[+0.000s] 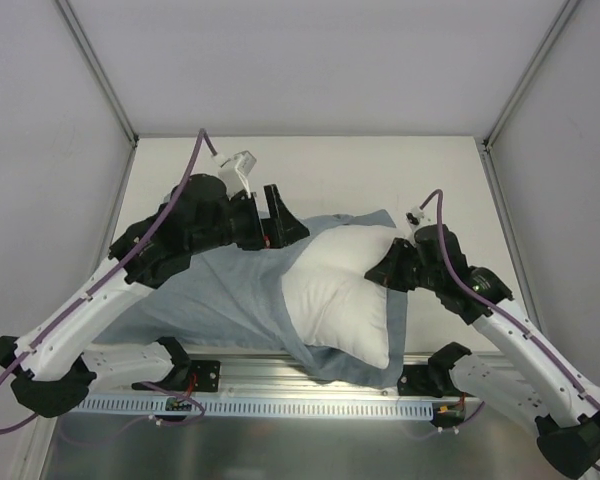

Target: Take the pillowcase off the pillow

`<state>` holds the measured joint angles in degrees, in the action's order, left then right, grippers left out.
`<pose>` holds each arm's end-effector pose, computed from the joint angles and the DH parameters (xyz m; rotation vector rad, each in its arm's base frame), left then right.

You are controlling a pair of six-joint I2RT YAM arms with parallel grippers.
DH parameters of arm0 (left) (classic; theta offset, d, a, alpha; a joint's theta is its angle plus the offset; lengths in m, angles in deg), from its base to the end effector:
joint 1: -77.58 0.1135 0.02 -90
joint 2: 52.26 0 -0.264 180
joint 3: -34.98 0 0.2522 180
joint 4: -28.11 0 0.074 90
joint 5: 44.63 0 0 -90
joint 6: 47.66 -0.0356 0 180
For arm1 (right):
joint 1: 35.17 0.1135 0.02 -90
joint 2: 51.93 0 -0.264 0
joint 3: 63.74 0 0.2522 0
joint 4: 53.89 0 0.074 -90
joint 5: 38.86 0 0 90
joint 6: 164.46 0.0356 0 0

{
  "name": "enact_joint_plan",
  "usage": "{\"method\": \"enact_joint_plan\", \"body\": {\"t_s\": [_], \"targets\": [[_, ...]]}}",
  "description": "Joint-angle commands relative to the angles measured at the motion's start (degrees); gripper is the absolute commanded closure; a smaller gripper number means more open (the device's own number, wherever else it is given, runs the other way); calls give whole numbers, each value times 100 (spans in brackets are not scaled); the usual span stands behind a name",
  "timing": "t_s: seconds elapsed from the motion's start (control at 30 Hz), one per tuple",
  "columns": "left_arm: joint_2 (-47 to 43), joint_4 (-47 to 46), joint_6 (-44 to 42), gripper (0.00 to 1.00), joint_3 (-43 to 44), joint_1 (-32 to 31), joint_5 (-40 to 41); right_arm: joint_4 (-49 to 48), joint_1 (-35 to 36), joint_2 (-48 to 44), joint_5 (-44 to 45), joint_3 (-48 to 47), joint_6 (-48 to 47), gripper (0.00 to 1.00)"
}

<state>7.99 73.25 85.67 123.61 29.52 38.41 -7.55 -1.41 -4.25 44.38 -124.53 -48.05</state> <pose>0.1409 -0.1632 0.4311 0.1767 2.0392 -1.1744 0.1468 0.1032 0.3060 -0.2147 2.2286 0.7205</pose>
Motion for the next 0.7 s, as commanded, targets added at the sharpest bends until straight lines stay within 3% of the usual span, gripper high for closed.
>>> {"method": "enact_joint_plan", "body": {"t_s": [0.0, 0.23, 0.33, 0.43, 0.5, 0.57, 0.6, 0.67], "targets": [[723, 1368, -360, 10, 615, 59, 1223, 292, -36, -355, 386, 62, -145, 99], [2516, 1424, -615, 7, 1529, -161, 1259, 592, -18, -611, 430, 27, -277, 99], [3412, 1695, -668, 7, 2223, -274, 1223, 662, -18, -646, 413, 27, -400, 99], [4414, 2370, -510, 10, 3460, -433, 1460, 688, -18, -637, 360, 79, -453, 99], [4853, 2609, -396, 24, 3674, -416, 1574, 741, -27, -716, 377, 97, -462, 99], [4987, 2733, -361, 46, 3632, -354, 1697, 803, -18, -882, 561, 71, -488, 99], [4970, 2751, -221, 74, 3535, -302, 1715, 916, -27, -927, 632, 53, -514, 99], [4822, 2725, 51, 96, 3140, -66, 1611, 1188, -62, -988, 1045, -96, -628, 99]]}}
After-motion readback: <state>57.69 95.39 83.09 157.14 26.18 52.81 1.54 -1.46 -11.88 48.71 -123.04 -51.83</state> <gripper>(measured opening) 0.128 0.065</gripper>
